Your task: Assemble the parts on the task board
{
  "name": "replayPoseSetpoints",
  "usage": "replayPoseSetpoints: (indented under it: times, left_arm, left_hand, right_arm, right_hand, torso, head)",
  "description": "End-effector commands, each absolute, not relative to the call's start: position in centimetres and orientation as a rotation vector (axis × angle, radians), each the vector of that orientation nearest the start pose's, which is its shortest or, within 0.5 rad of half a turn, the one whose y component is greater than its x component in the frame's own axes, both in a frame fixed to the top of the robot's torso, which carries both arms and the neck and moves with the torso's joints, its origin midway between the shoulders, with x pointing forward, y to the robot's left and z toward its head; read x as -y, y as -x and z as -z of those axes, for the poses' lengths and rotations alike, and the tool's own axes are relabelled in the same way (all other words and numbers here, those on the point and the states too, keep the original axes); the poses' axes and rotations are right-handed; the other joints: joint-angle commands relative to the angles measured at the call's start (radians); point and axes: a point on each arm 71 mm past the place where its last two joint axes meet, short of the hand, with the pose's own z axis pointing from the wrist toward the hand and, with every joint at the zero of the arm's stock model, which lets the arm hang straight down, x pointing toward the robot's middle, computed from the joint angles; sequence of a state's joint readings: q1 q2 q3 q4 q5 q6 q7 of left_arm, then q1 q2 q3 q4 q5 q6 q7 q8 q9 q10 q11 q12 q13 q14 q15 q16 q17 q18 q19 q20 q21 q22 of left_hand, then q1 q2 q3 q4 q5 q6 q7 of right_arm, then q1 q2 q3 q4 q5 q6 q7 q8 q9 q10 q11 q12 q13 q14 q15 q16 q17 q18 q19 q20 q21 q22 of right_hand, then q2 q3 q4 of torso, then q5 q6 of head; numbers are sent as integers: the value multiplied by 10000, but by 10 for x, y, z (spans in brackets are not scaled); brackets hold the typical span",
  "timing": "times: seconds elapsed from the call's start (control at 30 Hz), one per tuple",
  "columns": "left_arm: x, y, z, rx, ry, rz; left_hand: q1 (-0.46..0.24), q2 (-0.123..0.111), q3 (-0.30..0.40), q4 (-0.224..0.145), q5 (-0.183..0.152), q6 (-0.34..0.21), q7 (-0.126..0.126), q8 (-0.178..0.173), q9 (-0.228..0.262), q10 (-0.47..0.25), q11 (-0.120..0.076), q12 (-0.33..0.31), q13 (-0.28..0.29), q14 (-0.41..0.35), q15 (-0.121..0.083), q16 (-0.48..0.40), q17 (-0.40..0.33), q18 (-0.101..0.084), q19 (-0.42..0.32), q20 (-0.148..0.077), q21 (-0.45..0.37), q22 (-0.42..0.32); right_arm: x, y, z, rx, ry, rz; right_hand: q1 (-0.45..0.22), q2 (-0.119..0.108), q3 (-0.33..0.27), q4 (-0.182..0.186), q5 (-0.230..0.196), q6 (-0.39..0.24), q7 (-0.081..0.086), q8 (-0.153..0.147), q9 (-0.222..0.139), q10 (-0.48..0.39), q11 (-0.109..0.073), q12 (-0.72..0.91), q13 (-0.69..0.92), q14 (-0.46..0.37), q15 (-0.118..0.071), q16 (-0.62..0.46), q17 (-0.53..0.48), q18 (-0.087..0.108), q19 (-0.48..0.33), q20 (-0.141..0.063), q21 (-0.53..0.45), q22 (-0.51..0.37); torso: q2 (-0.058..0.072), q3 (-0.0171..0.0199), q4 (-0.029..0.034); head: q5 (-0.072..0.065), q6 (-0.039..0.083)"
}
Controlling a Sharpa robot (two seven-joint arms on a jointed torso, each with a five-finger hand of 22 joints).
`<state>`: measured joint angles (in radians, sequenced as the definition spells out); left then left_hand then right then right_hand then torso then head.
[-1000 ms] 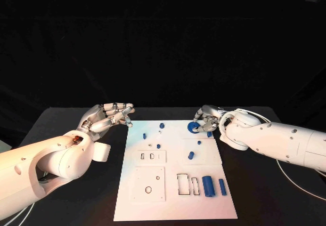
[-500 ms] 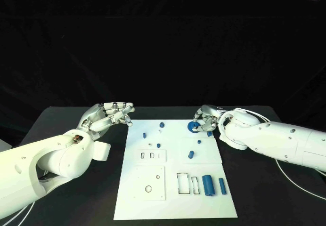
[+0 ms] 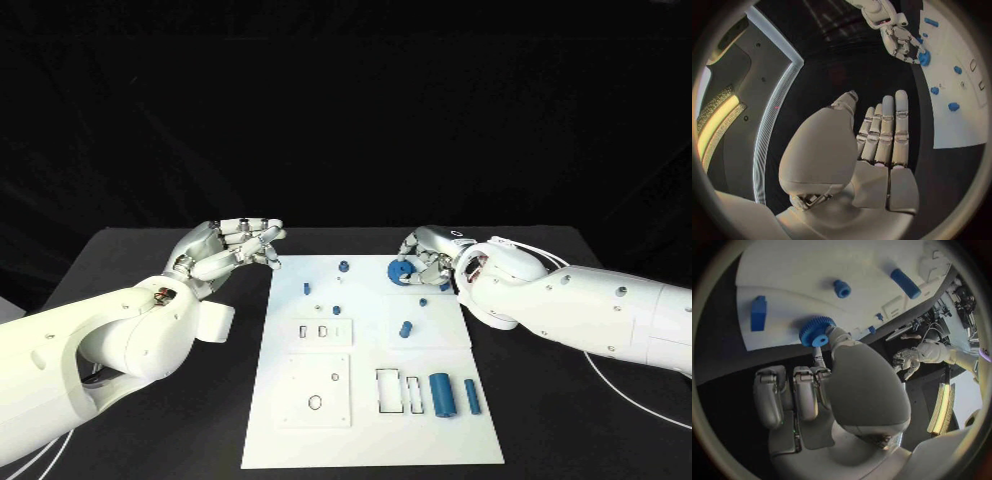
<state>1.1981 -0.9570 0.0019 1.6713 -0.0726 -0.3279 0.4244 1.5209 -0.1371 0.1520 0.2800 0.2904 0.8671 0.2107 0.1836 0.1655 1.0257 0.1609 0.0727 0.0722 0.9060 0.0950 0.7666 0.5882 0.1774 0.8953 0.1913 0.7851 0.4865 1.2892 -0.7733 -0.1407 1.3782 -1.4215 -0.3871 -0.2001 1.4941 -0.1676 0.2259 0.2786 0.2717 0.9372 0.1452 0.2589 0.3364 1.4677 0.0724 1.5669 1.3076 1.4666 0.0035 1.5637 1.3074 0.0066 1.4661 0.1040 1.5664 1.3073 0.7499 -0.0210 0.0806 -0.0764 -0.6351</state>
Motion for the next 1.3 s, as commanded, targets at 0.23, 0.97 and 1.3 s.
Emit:
replayPoseSetpoints:
  times: [0.23,0.97,1.3]
  left_arm:
    - [-218,-465,147,-13722,9956,16204]
    - [-213,-466,148,-13781,9932,16307]
    - [-213,-466,148,-13787,9934,16306]
  left_hand:
    - [99,2,67,6,-38,-60,-24,-2,17,-72,-19,35,5,-73,28,55,-9,32,-94,-6,31,9]
    - [110,9,77,5,-38,-61,-27,-2,19,-74,-19,37,6,-77,28,60,-12,33,-107,-5,47,21]
    - [110,9,77,5,-38,-61,-27,-2,19,-74,-19,37,6,-77,28,60,-12,33,-107,-5,47,21]
  right_arm:
    - [166,-499,159,-14756,2124,-5401]
    - [106,-508,179,-14770,2888,-5460]
    - [103,-514,193,-15106,2915,-5314]
  right_hand:
    - [-10,-131,160,6,101,138,-16,47,24,1031,-77,39,2632,1011,-95,41,2494,-66,1047,-52,44,2635]
    - [-59,-173,227,20,76,138,-14,27,13,1031,-80,39,2632,1009,-102,39,2483,-66,1047,-60,44,2635]
    - [-103,-192,267,33,46,132,-11,11,5,1031,-76,39,2632,1008,-102,38,2478,-66,1047,-63,44,2635]
  torso:
    - [5,-1,6]
    - [20,-6,22]
    - [9,1,12]
  head:
    - [35,33]
    - [146,-17]
    - [189,-55]
